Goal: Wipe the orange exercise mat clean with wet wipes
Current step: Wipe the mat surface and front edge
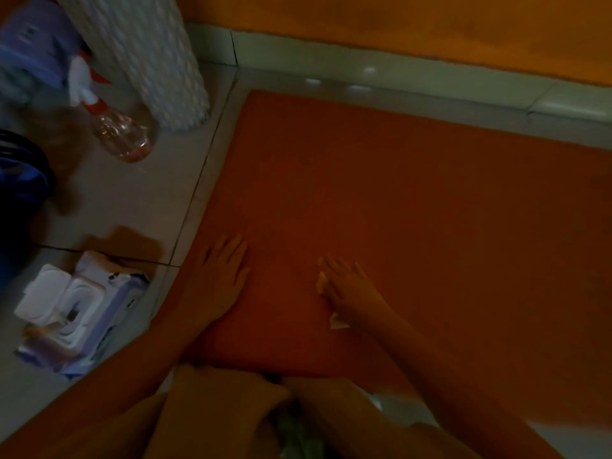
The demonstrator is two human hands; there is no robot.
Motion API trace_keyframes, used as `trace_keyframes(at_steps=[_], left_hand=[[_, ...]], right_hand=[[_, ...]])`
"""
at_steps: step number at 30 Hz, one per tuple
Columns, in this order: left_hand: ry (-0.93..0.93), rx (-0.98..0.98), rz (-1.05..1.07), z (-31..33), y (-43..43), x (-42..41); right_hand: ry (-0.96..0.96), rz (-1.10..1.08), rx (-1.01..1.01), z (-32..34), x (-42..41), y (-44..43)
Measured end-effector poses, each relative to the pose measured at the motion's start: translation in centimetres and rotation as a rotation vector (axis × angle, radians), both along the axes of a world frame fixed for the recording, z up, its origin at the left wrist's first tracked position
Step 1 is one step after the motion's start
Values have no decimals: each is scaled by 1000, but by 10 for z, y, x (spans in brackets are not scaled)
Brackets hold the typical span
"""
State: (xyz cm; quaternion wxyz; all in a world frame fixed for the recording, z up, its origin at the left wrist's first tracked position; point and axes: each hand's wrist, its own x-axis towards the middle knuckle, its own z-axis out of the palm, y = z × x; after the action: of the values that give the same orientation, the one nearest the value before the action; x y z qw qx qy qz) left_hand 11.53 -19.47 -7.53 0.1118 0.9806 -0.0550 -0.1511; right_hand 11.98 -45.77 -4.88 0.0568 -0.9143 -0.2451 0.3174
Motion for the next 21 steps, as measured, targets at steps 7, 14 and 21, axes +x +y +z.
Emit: trace_keyframes(at_steps=[7,14,21], left_hand=[[-2,-14,-32,-2,-1,0],[-3,-24,-13,6,0,4],[-6,-3,-20,9,-3,5]], right_hand=[[-176,98,84,-11,-60,-53],[12,-14,298,-2,-47,6],[51,6,343,7,-70,-50]])
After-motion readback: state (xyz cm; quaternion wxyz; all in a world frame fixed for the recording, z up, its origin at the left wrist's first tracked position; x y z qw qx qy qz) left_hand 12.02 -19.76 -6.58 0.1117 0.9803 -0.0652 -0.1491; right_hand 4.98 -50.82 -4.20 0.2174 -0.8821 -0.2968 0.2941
